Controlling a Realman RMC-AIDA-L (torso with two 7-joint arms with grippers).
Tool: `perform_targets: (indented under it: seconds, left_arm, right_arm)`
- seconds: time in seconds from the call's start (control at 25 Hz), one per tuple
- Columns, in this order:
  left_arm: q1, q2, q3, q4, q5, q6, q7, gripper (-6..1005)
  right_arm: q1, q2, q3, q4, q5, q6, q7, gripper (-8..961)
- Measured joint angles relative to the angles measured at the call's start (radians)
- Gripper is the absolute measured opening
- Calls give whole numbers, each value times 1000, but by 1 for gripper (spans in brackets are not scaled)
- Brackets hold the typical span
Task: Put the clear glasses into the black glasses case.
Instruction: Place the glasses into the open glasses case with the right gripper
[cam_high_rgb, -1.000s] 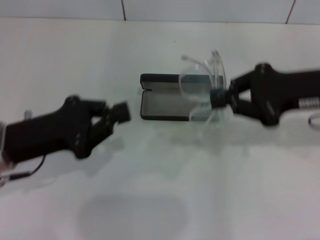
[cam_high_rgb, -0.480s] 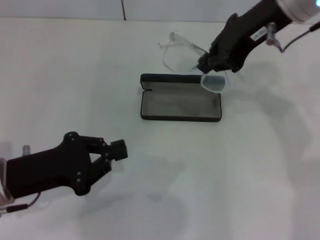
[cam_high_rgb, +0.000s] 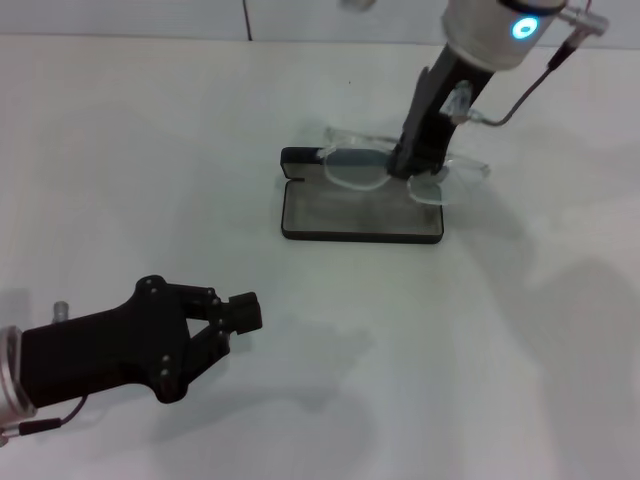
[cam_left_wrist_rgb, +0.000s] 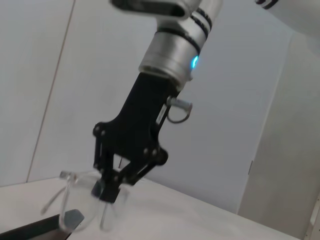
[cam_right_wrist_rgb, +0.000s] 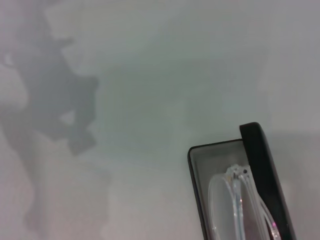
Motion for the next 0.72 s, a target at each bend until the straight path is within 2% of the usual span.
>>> perform_targets:
  seconds: [0.4,0.72]
  left_arm:
    - [-16,1,0,-2,1,0,1,46]
    - [-22,0,1,-10,1,0,1,46]
  right_arm:
    - [-16,0,-117,60,33,90,56,57]
    - [-31,0,-150,74,36,125,66,57]
